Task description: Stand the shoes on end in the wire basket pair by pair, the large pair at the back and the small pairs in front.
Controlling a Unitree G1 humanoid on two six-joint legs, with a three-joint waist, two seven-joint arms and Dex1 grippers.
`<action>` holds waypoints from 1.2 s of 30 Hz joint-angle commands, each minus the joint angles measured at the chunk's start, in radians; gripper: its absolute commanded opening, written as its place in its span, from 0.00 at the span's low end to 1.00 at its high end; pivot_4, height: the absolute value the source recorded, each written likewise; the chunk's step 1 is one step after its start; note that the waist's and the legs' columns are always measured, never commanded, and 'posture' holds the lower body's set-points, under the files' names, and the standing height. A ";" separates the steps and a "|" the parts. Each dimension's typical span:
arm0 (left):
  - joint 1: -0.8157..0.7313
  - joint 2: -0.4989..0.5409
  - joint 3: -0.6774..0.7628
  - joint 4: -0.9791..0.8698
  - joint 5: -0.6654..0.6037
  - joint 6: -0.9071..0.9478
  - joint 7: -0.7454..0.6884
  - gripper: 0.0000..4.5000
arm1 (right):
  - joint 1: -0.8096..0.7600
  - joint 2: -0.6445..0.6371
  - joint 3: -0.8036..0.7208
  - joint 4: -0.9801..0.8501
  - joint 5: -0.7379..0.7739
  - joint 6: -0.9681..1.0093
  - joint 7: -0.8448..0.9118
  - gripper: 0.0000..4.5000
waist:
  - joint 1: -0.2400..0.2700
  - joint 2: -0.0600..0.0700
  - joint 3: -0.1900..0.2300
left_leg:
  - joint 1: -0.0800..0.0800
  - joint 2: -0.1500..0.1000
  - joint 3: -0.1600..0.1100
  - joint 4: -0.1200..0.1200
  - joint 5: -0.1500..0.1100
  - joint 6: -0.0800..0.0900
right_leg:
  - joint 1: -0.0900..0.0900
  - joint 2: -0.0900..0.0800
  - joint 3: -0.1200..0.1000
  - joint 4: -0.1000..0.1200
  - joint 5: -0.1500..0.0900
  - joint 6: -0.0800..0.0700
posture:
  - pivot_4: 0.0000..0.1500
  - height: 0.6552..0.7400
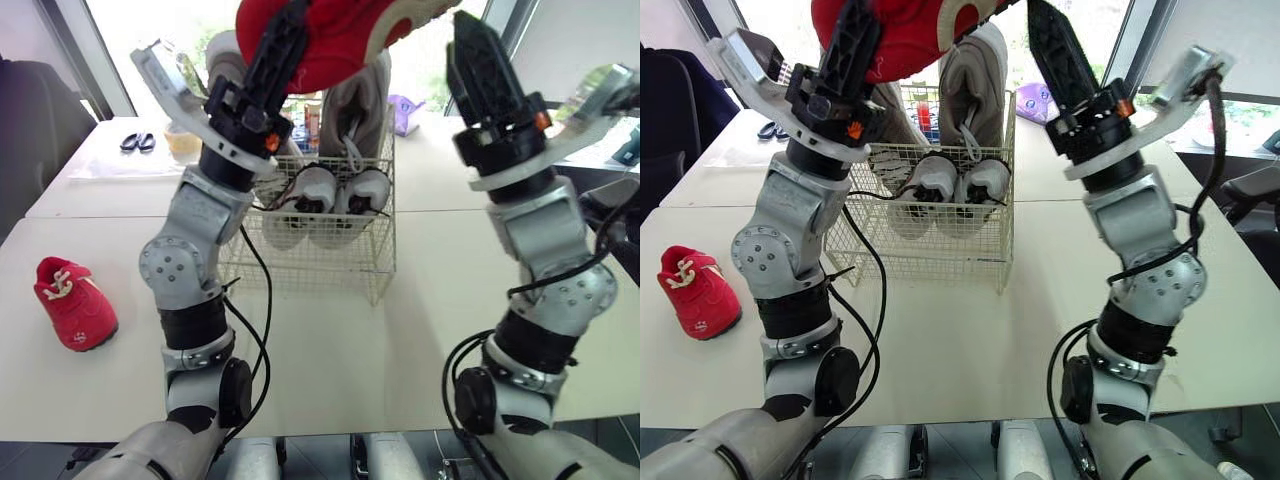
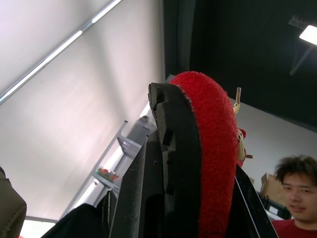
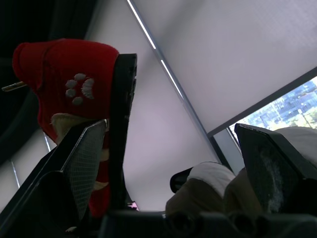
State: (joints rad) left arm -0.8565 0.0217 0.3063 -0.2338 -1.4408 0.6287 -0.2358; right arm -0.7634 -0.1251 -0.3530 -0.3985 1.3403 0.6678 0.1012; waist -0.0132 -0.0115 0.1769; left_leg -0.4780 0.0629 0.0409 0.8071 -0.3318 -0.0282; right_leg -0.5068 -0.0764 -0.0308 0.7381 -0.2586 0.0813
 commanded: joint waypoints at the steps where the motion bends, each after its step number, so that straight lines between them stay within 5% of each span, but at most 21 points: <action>1: 0.012 0.003 -0.027 -0.016 0.013 -0.018 -0.001 0.05 | -0.029 0.028 0.056 -0.040 0.019 -0.043 -0.016 0.99 | 0.001 0.000 0.000 | 0.000 0.000 0.000 0.000 0.000 0.000 | 0.000 0.000 0.000 0.000 0.000 0.000 | 1.00 0.00; 28: 0.113 0.017 -0.081 -0.030 -0.058 -0.012 0.014 0.05 | -0.079 -0.026 0.151 0.001 -0.071 -0.155 0.044 0.99 | 0.001 0.000 0.000 | -0.001 0.000 -0.003 0.000 0.000 0.000 | 0.002 0.001 -0.001 -0.003 0.000 0.000 | 1.00 0.00; 31: 0.129 0.025 -0.084 -0.030 -0.053 -0.013 0.010 0.05 | -0.097 -0.026 0.156 -0.003 -0.071 -0.163 0.056 0.82 | 0.001 0.000 0.000 | -0.001 0.000 -0.003 -0.001 0.000 0.000 | 0.002 0.001 -0.001 -0.003 0.000 0.000 | 1.00 0.00; 33: 0.130 0.029 -0.085 -0.029 -0.049 -0.014 0.009 0.05 | -0.098 -0.028 0.161 -0.006 -0.069 -0.160 0.062 0.61 | 0.001 0.000 0.000 | -0.001 0.000 -0.003 -0.001 0.000 0.000 | 0.002 0.001 -0.001 -0.003 0.000 0.000 | 1.00 0.00; 36: 0.137 0.041 -0.097 -0.031 -0.036 -0.003 -0.003 0.35 | -0.102 -0.029 0.161 -0.008 -0.065 -0.158 0.058 0.30 | 0.001 0.000 0.000 | -0.001 0.000 -0.003 -0.001 0.000 0.000 | 0.002 0.001 -0.001 -0.003 0.000 0.000 | 1.00 0.00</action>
State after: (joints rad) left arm -0.7191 0.0582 0.2232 -0.2435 -1.4885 0.6206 -0.2359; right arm -0.8265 -0.1490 -0.1890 -0.3692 1.2675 0.5247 0.1448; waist -0.0118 -0.0116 0.1770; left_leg -0.4788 0.0626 0.0380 0.8062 -0.3318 -0.0281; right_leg -0.5051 -0.0755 -0.0322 0.7347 -0.2589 0.0809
